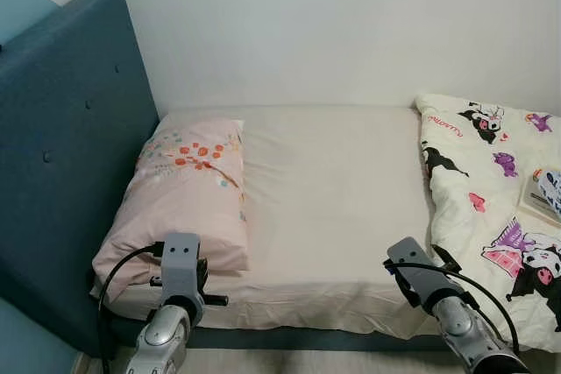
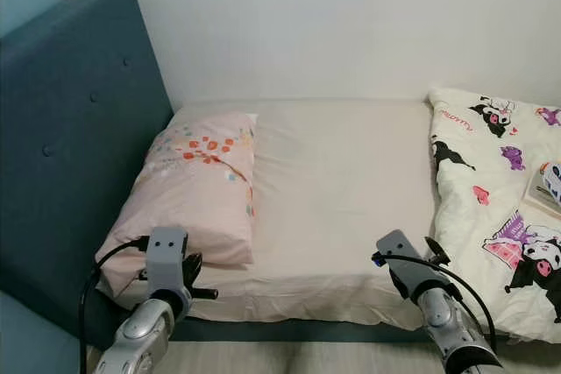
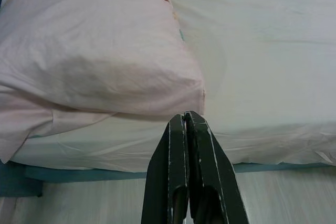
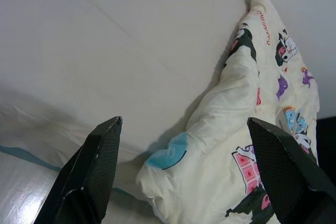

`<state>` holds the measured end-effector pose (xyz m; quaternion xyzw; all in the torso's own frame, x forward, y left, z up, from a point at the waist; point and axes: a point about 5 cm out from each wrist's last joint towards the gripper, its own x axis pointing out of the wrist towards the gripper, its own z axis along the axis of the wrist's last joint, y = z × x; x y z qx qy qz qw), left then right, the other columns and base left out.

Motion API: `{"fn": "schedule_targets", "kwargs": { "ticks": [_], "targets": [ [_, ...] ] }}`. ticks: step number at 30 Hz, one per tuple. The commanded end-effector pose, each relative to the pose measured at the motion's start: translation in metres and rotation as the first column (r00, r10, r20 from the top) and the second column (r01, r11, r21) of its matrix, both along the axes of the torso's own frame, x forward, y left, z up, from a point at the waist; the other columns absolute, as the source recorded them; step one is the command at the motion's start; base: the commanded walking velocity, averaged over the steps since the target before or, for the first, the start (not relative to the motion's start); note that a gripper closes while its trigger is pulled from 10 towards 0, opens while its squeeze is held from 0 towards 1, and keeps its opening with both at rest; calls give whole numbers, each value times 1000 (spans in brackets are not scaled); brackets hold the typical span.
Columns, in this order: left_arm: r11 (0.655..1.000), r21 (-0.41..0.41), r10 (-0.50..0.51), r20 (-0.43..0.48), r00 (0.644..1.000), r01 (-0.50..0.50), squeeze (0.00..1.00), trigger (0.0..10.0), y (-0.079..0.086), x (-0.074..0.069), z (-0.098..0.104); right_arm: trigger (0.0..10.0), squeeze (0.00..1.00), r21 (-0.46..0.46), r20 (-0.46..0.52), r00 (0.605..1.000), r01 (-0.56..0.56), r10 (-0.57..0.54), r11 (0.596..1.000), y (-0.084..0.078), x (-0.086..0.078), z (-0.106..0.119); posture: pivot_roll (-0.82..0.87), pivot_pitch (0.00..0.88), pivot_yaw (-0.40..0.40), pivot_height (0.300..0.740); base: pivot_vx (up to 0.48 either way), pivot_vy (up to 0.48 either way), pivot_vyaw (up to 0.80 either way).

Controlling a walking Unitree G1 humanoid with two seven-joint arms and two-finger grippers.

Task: Clean up the room

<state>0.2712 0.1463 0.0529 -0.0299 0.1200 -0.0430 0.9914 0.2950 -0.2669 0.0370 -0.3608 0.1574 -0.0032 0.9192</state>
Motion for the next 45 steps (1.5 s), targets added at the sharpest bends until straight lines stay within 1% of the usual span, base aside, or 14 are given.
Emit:
{"fn": "schedule_targets", "kwargs": {
  "ticks": [1, 15, 45],
  "targets": [
    [1000, 1, 8, -26, 1000, -8, 0, 10000, 2, -5, -7, 10000, 0, 6, -14, 1000, 9, -9, 1000, -4, -5, -4, -18, 110, -2, 740, 0, 0, 0],
    [1000, -7, 2, -32, 999, -3, 0, 10000, 1, -6, -9, 10000, 0, 8, -10, 1000, 4, -4, 1000, -2, -5, -5, -16, 117, 1, 740, 0, 0, 0],
    [1000, 6, 5, -36, 999, -5, 0, 10000, 3, -7, -8, 10000, 0, 9, -7, 1000, 0, 0, 1000, 3, -2, -4, -10, 125, 5, 740, 0, 0, 0]
  ]
}}
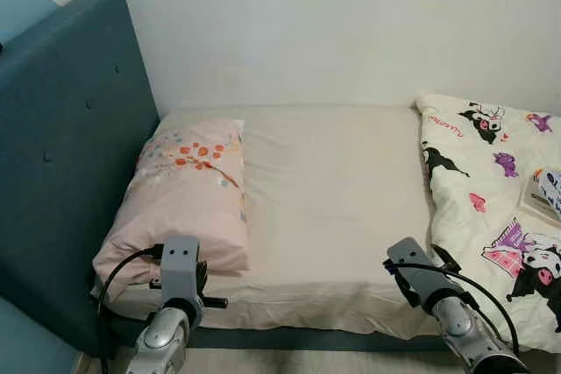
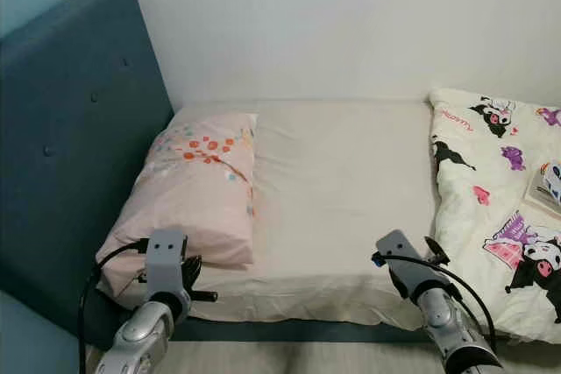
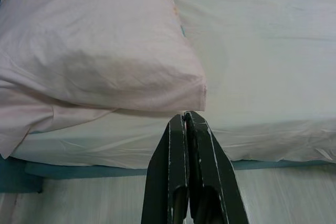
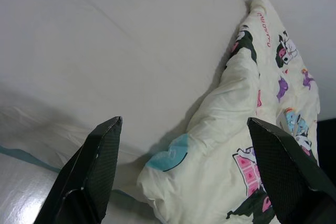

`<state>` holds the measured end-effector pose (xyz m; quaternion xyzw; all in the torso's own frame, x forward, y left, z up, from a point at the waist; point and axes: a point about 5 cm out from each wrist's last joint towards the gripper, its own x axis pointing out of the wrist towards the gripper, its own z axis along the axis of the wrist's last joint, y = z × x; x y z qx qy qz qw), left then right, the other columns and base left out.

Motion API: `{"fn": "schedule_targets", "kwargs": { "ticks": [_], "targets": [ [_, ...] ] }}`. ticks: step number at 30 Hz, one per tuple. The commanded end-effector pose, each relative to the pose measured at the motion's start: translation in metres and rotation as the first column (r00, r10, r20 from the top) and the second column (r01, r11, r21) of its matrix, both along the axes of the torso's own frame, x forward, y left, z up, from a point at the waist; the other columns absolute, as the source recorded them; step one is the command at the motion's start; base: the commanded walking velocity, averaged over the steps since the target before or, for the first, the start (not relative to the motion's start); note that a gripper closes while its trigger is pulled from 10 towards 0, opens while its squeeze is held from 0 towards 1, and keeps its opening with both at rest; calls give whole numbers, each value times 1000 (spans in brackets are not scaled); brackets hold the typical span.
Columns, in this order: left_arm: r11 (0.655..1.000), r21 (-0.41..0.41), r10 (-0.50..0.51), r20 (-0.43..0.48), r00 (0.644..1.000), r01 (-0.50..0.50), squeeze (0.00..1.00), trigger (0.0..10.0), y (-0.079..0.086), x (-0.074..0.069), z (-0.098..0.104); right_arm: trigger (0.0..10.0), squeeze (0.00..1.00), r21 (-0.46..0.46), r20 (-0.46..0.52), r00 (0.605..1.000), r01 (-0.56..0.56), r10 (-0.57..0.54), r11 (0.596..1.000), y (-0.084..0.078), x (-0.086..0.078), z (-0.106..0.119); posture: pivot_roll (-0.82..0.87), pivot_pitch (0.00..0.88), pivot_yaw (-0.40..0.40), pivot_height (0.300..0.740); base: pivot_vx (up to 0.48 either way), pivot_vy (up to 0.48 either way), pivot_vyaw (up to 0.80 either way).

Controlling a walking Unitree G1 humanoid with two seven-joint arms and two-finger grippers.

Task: Clean up the room

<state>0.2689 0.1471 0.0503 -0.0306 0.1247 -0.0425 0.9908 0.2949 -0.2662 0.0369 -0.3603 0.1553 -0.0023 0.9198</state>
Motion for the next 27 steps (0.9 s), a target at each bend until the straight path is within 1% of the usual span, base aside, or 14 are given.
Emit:
{"fn": "schedule_targets", "kwargs": {
  "ticks": [1, 27],
  "targets": [
    [1000, 6, 5, -26, 1000, -5, 0, 10000, 3, -5, -5, 10000, 0, 7, -10, 1000, 3, -3, 1000, 2, -2, -4, -10, 125, 5, 740, 0, 0, 0],
    [1000, 7, 17, -23, 1000, -16, 0, 10000, 5, -5, -5, 10000, 0, 6, -13, 1000, 7, -7, 1000, 0, 1, -1, -6, 132, -2, 740, 0, 0, 0]
  ]
}}
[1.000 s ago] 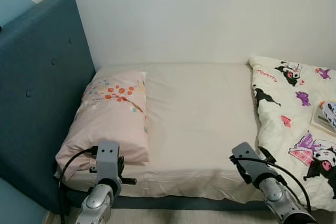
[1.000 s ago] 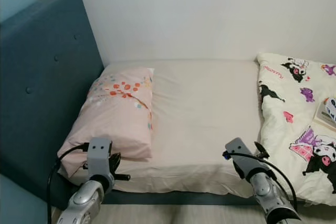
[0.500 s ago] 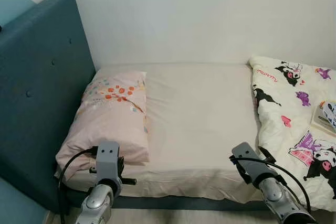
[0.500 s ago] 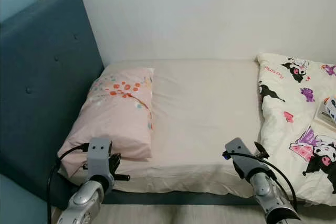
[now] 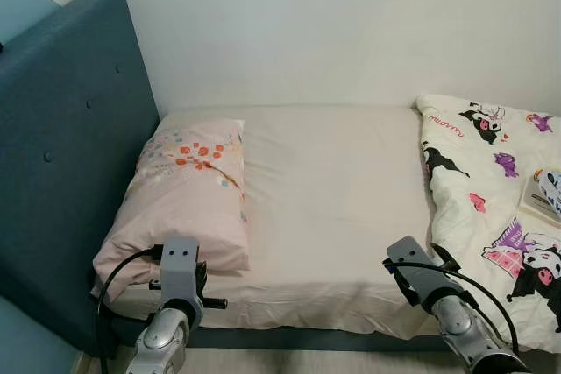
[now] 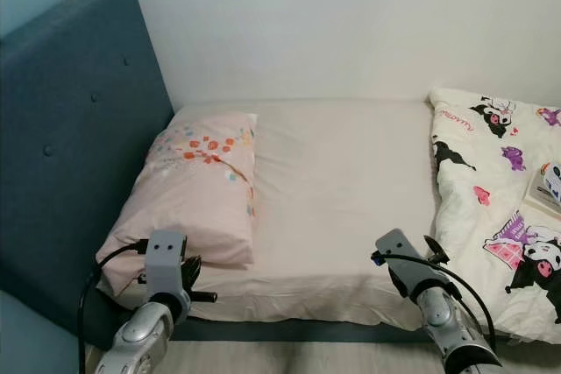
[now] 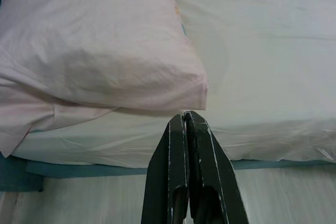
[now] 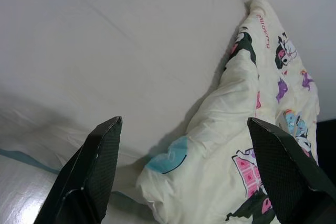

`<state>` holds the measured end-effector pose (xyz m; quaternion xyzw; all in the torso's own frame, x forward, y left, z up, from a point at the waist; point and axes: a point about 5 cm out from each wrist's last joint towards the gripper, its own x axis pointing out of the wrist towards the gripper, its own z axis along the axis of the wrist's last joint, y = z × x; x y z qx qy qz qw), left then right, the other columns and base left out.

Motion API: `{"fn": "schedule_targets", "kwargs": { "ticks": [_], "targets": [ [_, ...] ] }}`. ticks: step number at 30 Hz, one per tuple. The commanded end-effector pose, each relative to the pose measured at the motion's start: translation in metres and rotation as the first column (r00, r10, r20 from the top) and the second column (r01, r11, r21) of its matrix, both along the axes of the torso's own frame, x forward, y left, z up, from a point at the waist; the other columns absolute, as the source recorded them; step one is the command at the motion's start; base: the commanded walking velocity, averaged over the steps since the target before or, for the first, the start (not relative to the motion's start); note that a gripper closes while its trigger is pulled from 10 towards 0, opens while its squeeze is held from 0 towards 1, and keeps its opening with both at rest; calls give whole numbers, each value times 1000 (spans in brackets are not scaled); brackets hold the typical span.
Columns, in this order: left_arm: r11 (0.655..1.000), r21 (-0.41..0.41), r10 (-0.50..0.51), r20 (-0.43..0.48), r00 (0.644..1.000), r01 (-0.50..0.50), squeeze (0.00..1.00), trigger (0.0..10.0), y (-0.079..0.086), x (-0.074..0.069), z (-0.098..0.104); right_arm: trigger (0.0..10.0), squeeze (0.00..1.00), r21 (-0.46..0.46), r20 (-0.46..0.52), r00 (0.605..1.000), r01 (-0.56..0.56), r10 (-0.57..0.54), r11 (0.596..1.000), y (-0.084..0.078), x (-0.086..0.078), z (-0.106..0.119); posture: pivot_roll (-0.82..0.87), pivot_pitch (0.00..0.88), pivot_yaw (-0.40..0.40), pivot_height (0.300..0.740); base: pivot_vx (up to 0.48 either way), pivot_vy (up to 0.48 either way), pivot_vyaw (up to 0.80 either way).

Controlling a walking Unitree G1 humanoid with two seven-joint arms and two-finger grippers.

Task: Clean up the room

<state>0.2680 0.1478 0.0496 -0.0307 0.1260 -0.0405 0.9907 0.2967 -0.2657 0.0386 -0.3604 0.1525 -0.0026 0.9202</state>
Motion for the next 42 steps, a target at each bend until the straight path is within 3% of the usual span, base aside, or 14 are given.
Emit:
{"fn": "schedule_targets", "kwargs": {
  "ticks": [1, 42],
  "targets": [
    [1000, 6, 13, -21, 1000, -13, 0, 10000, 4, -5, -4, 10000, 0, 6, -18, 1000, 9, -9, 1000, 0, -1, -2, -5, 135, -5, 740, 0, 0, 0],
    [1000, 2, 6, -19, 1000, -6, 0, 10000, 1, -5, -5, 10000, 0, 6, -23, 1000, 12, -12, 1000, 0, 1, -2, -8, 117, -5, 740, 0, 0, 0]
  ]
}}
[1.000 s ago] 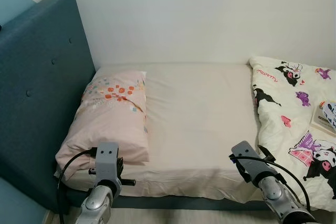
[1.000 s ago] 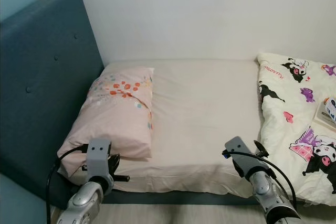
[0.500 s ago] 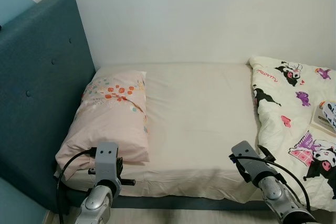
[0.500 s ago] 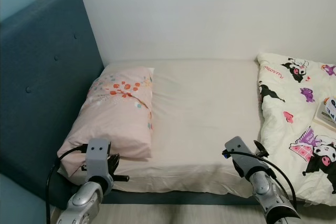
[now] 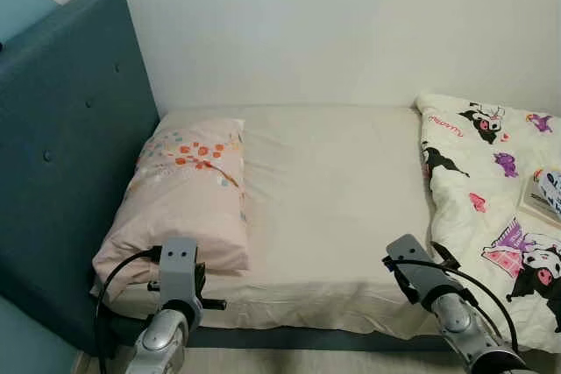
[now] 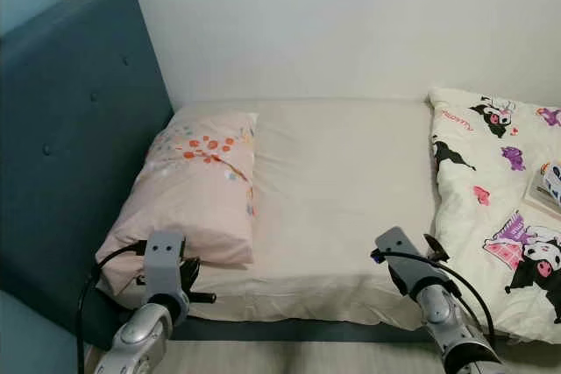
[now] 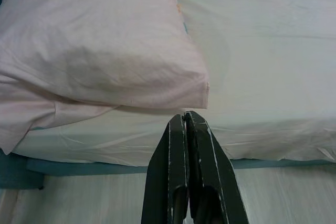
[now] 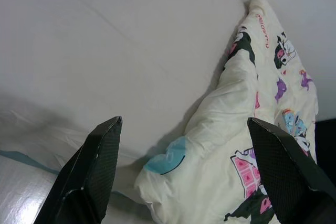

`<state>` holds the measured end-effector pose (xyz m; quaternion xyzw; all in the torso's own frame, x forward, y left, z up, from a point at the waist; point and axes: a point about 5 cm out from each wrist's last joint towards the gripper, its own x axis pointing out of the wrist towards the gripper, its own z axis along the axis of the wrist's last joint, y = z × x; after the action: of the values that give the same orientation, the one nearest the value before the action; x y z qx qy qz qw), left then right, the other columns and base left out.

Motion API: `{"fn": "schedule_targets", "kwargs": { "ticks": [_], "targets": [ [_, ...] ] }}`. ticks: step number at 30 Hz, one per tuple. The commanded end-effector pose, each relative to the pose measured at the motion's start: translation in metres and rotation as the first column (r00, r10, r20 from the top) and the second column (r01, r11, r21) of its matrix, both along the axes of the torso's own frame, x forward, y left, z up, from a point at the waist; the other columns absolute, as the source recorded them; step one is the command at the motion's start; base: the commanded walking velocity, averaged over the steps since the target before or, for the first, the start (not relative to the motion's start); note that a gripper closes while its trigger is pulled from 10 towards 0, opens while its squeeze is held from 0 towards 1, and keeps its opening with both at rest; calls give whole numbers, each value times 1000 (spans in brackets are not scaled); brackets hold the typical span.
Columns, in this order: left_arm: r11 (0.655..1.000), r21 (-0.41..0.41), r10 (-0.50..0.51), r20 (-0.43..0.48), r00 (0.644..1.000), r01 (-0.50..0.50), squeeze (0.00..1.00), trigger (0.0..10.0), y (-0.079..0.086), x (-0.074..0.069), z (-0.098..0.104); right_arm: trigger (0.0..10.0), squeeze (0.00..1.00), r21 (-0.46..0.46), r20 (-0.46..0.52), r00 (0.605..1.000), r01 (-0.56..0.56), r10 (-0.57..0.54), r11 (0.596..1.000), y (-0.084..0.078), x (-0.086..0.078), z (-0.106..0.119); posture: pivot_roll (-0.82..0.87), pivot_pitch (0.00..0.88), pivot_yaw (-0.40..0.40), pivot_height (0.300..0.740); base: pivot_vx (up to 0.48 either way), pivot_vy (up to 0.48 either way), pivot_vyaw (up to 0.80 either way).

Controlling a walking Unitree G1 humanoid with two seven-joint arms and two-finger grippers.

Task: Clean up the room

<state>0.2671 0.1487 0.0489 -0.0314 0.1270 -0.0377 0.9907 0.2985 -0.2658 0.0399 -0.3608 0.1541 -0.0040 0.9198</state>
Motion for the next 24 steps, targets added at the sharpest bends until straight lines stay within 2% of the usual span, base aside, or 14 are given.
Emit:
{"fn": "schedule_targets", "kwargs": {
  "ticks": [1, 24],
  "targets": [
    [1000, 2, 0, -16, 1000, 0, 0, 10000, 0, -4, -4, 10000, 0, 7, -21, 1000, 8, -8, 1000, 0, -1, -3, -8, 119, -4, 740, 0, 0, 0],
    [1000, 6, 10, -16, 1000, -10, 0, 10000, 3, -3, -3, 10000, 0, 8, -17, 1000, 4, -4, 1000, 2, -1, -4, -5, 132, 0, 740, 0, 0, 0]
  ]
}}
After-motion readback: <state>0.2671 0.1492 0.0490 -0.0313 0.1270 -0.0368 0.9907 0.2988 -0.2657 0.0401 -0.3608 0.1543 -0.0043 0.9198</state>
